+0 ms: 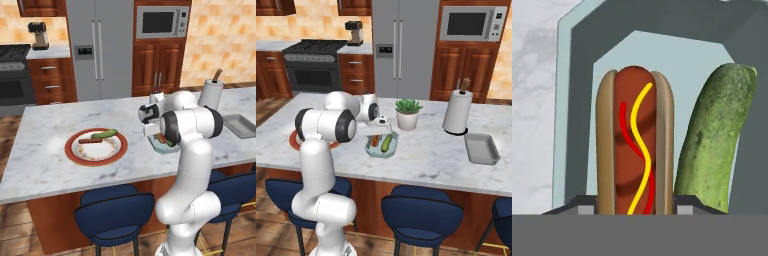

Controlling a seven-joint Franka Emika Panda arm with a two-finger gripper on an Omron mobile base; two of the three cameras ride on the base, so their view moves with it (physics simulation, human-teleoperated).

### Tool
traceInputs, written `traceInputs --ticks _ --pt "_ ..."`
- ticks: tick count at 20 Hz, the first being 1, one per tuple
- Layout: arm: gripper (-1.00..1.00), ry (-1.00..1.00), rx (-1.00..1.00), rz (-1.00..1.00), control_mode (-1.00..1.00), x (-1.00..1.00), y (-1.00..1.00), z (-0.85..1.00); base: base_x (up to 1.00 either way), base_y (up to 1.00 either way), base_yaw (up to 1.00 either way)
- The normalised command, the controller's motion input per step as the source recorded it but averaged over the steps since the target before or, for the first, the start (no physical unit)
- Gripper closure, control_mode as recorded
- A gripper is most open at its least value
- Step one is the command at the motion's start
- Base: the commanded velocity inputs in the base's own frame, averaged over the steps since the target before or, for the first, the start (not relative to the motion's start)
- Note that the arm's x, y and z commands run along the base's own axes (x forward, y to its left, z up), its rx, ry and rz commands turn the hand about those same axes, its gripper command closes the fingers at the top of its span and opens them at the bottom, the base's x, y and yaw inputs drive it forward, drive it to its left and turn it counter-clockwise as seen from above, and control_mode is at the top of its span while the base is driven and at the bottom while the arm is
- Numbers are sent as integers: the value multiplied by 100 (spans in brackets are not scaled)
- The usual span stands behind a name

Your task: Place one cooked food and one vegetable from the large plate to each tupperware container.

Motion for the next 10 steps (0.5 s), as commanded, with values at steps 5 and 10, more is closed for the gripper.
traceInputs --ticks 5,10 --pt "100 0 0 0 -100 0 0 -13 0 0 0" --pt "-100 0 0 0 -100 0 0 0 0 0 0"
